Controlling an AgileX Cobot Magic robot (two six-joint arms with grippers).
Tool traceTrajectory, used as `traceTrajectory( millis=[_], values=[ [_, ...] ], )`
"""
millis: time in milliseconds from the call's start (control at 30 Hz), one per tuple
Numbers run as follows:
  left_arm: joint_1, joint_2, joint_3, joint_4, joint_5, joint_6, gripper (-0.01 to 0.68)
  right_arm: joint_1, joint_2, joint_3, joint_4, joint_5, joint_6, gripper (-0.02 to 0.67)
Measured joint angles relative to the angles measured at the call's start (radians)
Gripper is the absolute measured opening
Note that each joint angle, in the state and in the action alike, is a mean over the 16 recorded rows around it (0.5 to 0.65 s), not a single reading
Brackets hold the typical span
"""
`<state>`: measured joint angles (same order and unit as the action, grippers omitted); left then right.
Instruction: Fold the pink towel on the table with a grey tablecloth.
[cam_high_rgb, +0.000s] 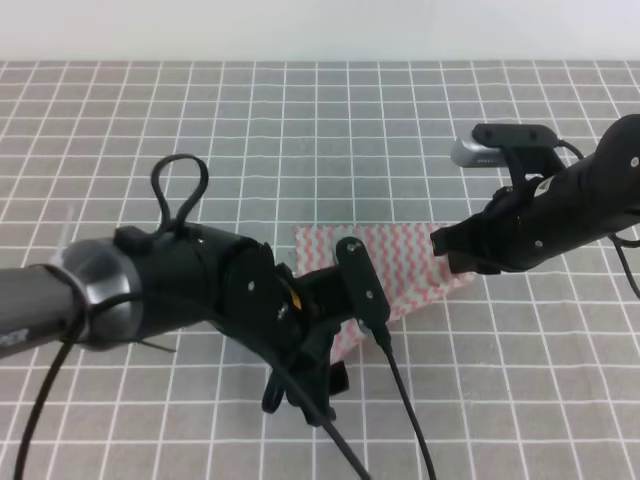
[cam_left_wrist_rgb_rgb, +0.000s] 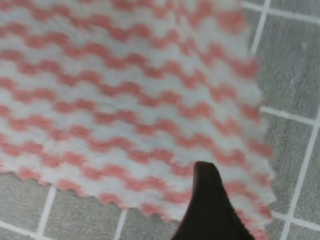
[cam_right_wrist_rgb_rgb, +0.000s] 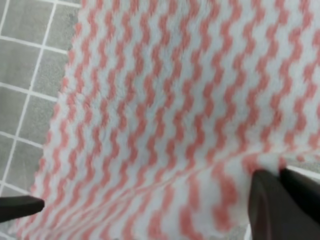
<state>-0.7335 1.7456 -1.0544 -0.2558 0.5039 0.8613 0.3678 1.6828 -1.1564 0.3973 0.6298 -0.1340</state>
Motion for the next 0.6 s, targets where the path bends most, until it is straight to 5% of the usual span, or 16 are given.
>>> traceTrajectory(
  millis=[200,600],
  values=[
    [0.000,0.021,0.000,0.017,-0.001,-0.031,0.364,-0.002,0.002,-0.003,-0.012,0.003,0.000,-0.016],
    [0.000,0.029,0.000,0.072,-0.054,-0.104,0.073,-0.022,0.002,-0.003,-0.025,0.034,0.000,-0.015]
  ],
)
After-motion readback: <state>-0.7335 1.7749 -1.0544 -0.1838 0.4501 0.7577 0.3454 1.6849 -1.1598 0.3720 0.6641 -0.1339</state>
